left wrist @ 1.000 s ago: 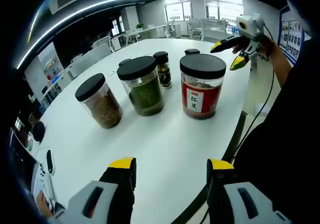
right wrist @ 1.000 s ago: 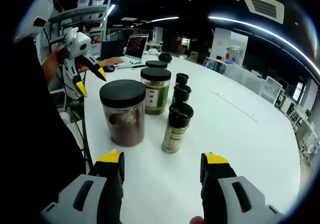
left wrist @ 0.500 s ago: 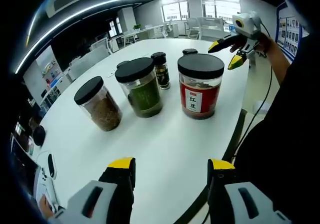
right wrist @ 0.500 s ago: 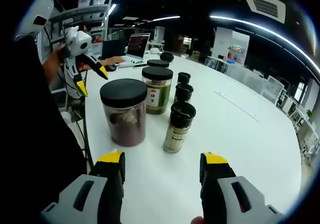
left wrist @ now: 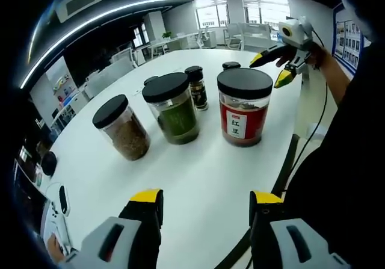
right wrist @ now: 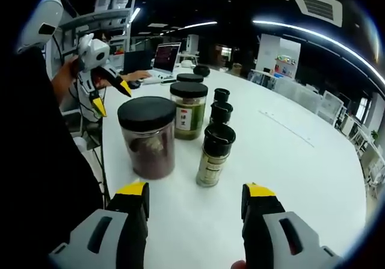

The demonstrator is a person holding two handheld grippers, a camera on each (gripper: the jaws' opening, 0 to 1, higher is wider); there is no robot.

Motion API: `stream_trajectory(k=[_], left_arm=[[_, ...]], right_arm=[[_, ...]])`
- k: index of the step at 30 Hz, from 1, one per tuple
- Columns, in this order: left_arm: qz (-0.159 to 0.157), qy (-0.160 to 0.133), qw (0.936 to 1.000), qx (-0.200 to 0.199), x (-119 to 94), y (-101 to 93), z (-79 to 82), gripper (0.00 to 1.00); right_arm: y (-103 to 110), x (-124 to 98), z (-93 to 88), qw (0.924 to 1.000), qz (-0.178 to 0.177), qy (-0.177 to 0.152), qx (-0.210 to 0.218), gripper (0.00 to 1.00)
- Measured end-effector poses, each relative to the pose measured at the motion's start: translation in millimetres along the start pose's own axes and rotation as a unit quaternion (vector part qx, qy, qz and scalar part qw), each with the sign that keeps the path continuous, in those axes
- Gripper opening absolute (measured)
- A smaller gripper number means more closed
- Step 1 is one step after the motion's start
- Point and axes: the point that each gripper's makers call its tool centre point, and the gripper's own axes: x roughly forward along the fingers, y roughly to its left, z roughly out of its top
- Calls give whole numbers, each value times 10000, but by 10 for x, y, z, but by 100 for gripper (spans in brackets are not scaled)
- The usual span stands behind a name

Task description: Pick up the mixed condiments and ingredients on the table and sort them into separate groups

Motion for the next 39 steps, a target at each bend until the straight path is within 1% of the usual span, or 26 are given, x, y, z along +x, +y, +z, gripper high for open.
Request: stream_trajectory(k=[3,8,16,19,21,25,28,30,34,37,39], left_arm=[[11,58,10000,55,10,-3,-30,59],[-101,128,9997,198,38,-78,-61,60],[-124,57,9997,185,46,-79,-49,62],[-97,-29,9998,182,26,-69,-32,62],[-102,-58,9998,170,23,-71,-38,62],[-107,-10,9997,205,32,-69,-82,62],[-118,-39,9998,181,35,-75,-95,62],[-143,-50,9997,187,39,-87,-101,62],[-168,-13,9995,260,60,-89,-128,62],[-160,37,9995,284,66,-87,-148,62],[-170,41,9994,300,60,-92,-152,62]], right_arm=[[-44,13,-27,10000,-38,-13,59,62],[-84,39,-36,9999,-87,-31,123,61],[-113,77,-12,9999,-107,-17,38,61],[-205,67,61,9994,-295,-189,28,61],[-219,59,94,9992,-314,-264,32,61],[-235,80,131,9988,-354,-342,-4,60],[-265,137,132,9987,-372,-354,8,60],[-269,177,135,9987,-364,-355,-15,59],[-283,269,181,9980,-347,-495,-165,58],[-256,339,221,9975,-268,-632,-169,58],[-228,381,226,9976,-207,-645,-152,58]])
